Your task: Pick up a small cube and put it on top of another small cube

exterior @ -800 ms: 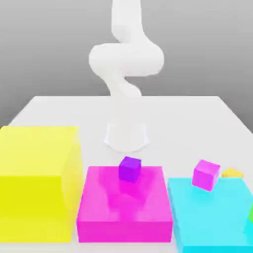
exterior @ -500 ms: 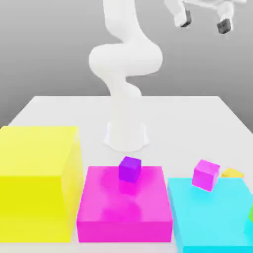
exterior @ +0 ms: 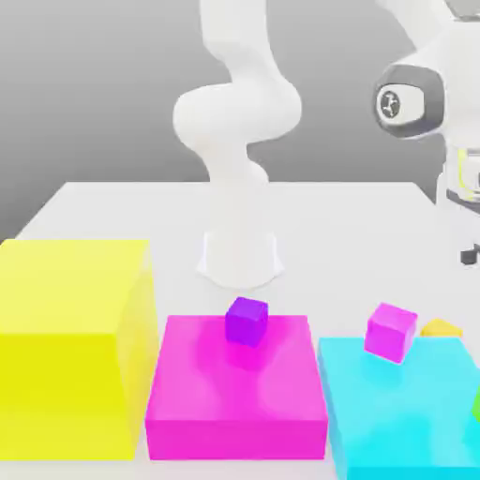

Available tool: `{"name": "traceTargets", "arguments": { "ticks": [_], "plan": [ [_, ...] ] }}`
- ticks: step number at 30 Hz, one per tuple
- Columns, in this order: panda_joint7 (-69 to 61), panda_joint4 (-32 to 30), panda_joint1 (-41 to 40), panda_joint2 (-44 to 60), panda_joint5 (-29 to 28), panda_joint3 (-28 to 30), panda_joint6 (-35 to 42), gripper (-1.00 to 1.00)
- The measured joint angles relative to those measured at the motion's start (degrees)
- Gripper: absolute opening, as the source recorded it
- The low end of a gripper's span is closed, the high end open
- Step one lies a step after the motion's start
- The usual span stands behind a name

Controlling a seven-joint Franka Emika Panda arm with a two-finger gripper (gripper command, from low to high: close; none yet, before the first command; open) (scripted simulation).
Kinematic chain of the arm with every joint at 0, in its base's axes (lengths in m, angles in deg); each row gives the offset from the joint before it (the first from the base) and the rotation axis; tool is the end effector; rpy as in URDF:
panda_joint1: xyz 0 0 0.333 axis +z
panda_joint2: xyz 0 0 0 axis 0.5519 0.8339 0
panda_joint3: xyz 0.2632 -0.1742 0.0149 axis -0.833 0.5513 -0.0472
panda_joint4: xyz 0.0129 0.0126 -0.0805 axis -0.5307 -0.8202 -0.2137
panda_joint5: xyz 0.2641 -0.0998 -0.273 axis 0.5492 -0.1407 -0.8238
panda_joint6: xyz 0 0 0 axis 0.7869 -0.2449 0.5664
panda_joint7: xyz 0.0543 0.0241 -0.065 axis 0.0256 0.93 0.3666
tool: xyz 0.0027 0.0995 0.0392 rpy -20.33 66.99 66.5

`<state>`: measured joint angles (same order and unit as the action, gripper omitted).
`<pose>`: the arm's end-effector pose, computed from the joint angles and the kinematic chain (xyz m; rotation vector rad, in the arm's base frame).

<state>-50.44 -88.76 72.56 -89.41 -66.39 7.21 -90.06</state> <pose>0.3261 0.3134 0.2822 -2.6350 -1.5880 -0.2125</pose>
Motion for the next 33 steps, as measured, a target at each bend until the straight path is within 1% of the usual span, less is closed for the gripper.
{"name": "traceTargets", "arguments": {
  "ticks": [3,6,11,12,19,25,28,33],
  "plan": [
    [-5.40,-1.96,3.27,4.88,-2.55,-1.44,-2.70,0.00],
    [-8.66,-3.42,4.94,9.98,-6.62,-2.02,-5.68,0.00],
    [-6.86,-1.91,7.60,20.13,-10.80,0.97,-13.55,0.00],
    [-6.57,-1.59,8.07,21.80,-11.15,1.52,-14.89,-1.00],
    [-6.50,-1.56,8.16,22.01,-11.26,1.61,-14.93,-1.00],
    [-9.61,-3.51,6.27,11.12,-7.18,-0.94,-6.30,-1.00],
    [-10.15,-0.07,3.51,7.93,-7.43,1.81,-4.59,-1.00],
    [-14.07,-3.13,-5.24,-1.58,-6.82,5.70,1.26,-1.00]
  ]
}}
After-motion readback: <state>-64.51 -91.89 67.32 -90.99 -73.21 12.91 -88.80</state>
